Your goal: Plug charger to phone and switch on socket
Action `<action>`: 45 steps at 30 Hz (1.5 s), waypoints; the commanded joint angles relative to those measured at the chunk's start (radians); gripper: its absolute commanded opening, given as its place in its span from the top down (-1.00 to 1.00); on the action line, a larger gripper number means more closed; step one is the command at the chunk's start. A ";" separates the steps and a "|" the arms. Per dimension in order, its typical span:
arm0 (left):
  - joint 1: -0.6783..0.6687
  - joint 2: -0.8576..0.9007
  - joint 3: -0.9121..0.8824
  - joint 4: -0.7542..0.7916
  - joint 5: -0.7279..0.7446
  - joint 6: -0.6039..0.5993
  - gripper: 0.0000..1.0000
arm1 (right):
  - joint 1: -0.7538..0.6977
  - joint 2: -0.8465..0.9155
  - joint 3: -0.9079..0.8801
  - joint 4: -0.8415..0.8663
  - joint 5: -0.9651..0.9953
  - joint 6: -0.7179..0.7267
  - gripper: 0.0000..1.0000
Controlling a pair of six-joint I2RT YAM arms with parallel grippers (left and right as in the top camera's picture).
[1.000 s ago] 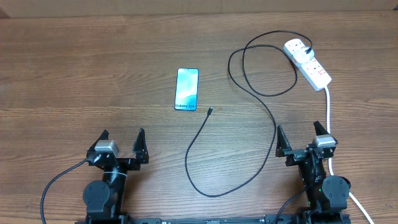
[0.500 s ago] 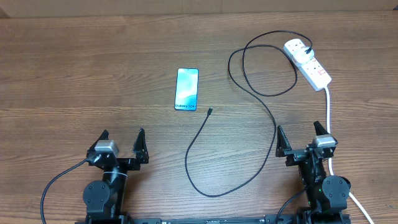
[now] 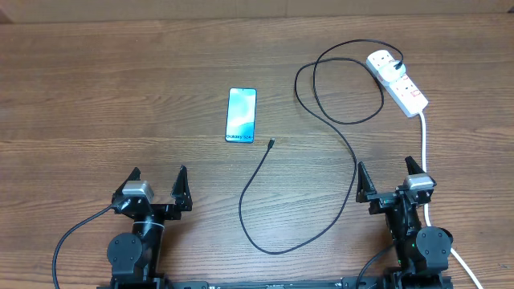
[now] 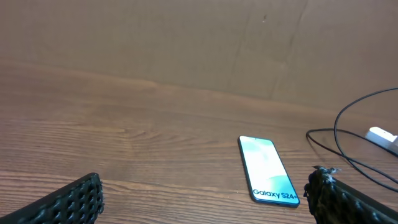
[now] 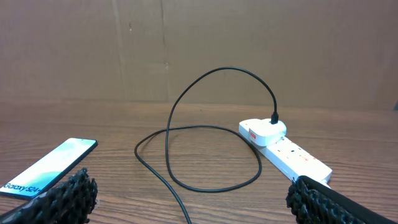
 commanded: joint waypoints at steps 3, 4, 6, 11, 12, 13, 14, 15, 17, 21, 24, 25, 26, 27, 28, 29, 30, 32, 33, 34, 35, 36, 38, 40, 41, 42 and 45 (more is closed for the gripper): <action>0.005 -0.005 -0.004 -0.003 0.007 -0.009 -0.99 | 0.009 -0.010 -0.010 0.006 0.006 -0.001 -1.00; 0.005 -0.005 -0.004 -0.003 0.007 -0.009 -0.99 | 0.009 -0.010 -0.010 0.006 0.006 -0.001 -1.00; 0.005 -0.005 -0.003 -0.003 0.007 -0.009 -0.99 | 0.009 -0.010 -0.010 0.006 0.006 -0.001 -1.00; 0.005 -0.005 -0.003 -0.003 0.007 -0.009 -0.99 | 0.009 -0.010 -0.010 0.005 0.006 -0.001 -1.00; 0.005 -0.005 -0.004 -0.003 0.007 -0.009 -0.99 | 0.009 -0.010 -0.010 0.006 0.006 -0.001 -1.00; 0.005 -0.005 -0.004 -0.003 0.007 -0.009 -0.99 | 0.009 -0.010 -0.010 0.006 0.006 -0.001 -1.00; 0.005 -0.005 -0.004 -0.003 0.007 -0.009 -0.99 | 0.009 -0.010 -0.010 0.005 0.006 -0.001 -1.00; 0.005 -0.005 -0.004 -0.003 0.007 -0.009 -0.99 | 0.009 -0.010 -0.010 0.005 0.006 -0.001 -1.00; 0.005 -0.005 -0.003 -0.003 0.007 -0.009 -0.99 | 0.009 -0.010 -0.010 0.005 0.006 -0.001 -1.00; 0.005 -0.005 -0.004 -0.003 0.007 -0.009 -0.99 | 0.009 -0.010 -0.010 0.006 0.006 -0.001 -1.00; 0.005 -0.005 -0.003 -0.003 0.007 -0.009 -0.99 | 0.009 -0.010 -0.010 0.006 0.006 -0.001 -1.00; 0.005 -0.005 -0.004 -0.003 0.007 -0.009 -0.99 | 0.009 -0.010 -0.010 0.006 0.006 -0.001 -1.00; 0.005 -0.005 -0.004 -0.003 0.007 -0.009 -0.99 | 0.009 -0.010 -0.010 0.006 0.006 -0.001 -1.00; 0.005 -0.005 -0.004 -0.003 0.007 -0.009 -0.99 | 0.009 -0.010 -0.010 0.005 0.006 -0.001 -1.00; 0.005 -0.005 -0.004 -0.003 0.007 -0.009 -0.99 | 0.009 -0.010 -0.010 0.005 0.006 -0.001 -1.00; 0.005 -0.005 -0.004 -0.003 0.007 -0.009 -0.99 | 0.009 -0.010 -0.010 0.005 0.006 -0.001 -1.00; 0.005 -0.005 -0.003 -0.003 0.007 -0.009 -0.99 | 0.009 -0.010 -0.010 0.005 0.006 -0.001 -1.00; 0.005 -0.005 -0.004 -0.003 0.007 -0.009 -0.99 | 0.009 -0.010 -0.010 0.006 0.006 -0.001 -1.00; 0.005 -0.005 -0.004 -0.003 0.007 -0.009 -0.99 | 0.009 -0.010 -0.010 0.005 0.006 -0.001 -1.00; 0.005 -0.005 -0.004 -0.003 0.007 -0.009 -0.99 | 0.009 -0.010 -0.010 0.006 0.006 -0.001 -1.00; 0.005 -0.005 -0.004 -0.003 0.007 -0.009 -0.99 | 0.009 -0.010 -0.010 0.006 0.006 -0.001 -1.00; 0.005 -0.005 -0.004 -0.003 0.007 -0.009 -0.99 | 0.009 -0.010 -0.010 0.006 0.006 -0.001 -1.00; 0.005 -0.005 -0.004 -0.003 0.007 -0.009 -0.99 | 0.009 -0.010 -0.010 0.006 0.006 -0.001 -1.00; 0.005 -0.005 -0.004 0.000 -0.029 0.005 -0.99 | 0.009 -0.010 -0.010 0.006 0.006 -0.001 -1.00; 0.005 -0.005 -0.003 0.000 -0.026 0.000 -0.99 | 0.009 -0.010 -0.010 0.005 0.006 -0.001 -1.00; 0.005 -0.005 -0.004 0.001 -0.006 -0.016 -0.99 | 0.009 -0.010 -0.010 0.006 0.006 -0.001 -1.00; 0.005 -0.005 -0.004 0.057 0.132 -0.179 -0.99 | 0.009 -0.010 -0.010 0.006 0.006 -0.001 -1.00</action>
